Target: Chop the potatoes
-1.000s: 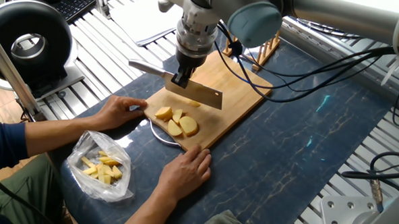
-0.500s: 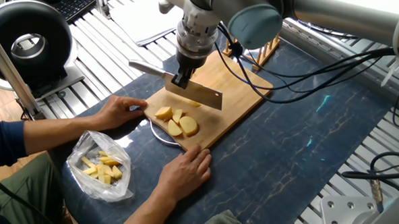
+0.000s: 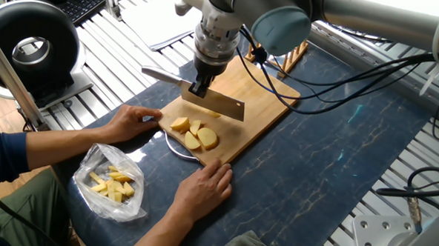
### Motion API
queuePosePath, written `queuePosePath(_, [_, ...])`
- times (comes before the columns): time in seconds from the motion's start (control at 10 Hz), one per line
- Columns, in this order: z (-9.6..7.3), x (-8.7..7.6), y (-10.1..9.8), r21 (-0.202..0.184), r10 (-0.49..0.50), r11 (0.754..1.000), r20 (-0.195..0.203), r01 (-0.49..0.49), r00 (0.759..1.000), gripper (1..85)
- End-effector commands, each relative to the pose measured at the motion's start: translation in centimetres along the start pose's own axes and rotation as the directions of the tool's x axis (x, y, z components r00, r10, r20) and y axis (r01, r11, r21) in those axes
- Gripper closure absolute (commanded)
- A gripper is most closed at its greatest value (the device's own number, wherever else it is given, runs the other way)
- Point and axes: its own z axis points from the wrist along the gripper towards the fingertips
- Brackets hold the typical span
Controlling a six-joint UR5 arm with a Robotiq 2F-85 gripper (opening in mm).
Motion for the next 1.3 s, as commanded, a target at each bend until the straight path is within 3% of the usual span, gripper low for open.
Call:
queuePosePath(0.0, [0.1, -0.1, -0.1, -0.010, 0.006, 1.000, 0.015, -0.006, 1.000, 84.7])
queuePosePath(0.8, [0.9, -0.2, -0.4, 0.009, -0.011, 1.000, 0.062, 0.011, 0.998, 84.7])
queuePosePath(1.0, [-0.6, 0.3, -1.0, 0.001, -0.040, 0.999, 0.039, 0.040, 0.998, 84.7])
queuePosePath(1.2, [-2.7, 0.4, -2.4, 0.024, -0.078, 0.997, -0.024, 0.078, 0.997, 84.7])
